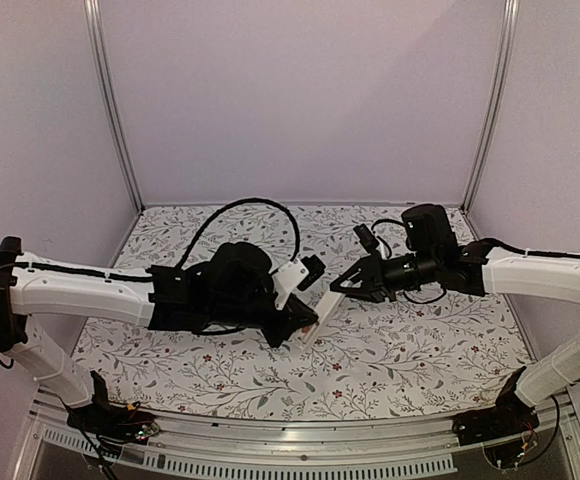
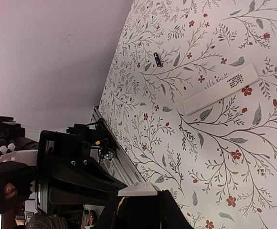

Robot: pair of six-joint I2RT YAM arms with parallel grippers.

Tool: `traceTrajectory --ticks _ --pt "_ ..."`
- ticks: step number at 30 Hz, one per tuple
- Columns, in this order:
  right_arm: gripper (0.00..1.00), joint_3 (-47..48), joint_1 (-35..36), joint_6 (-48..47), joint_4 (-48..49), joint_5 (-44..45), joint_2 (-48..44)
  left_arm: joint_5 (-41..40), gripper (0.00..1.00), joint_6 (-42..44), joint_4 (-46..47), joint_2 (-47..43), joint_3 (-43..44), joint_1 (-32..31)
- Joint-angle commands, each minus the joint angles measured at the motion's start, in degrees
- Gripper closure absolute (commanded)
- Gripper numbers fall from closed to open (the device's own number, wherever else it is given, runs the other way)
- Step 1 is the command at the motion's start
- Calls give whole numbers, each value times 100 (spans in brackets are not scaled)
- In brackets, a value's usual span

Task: Load the batteries into the remote control
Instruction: Place the battery in the battery compartment.

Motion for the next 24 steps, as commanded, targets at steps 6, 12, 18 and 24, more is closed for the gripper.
traceTrajectory --ticks 6,12,18,24 --pt "100 169 -24 119 128 -11 -250 -216 100 60 66 36 -186 -109" --pt "100 143 -80 147 163 -39 -314 -323 100 75 -29 56 -203 -118" --pt "100 123 -106 183 235 -75 -334 -376 95 73 -80 113 -166 -144" --pt "100 111 -118 192 239 -82 -321 -464 86 89 -167 154 -99 -153"
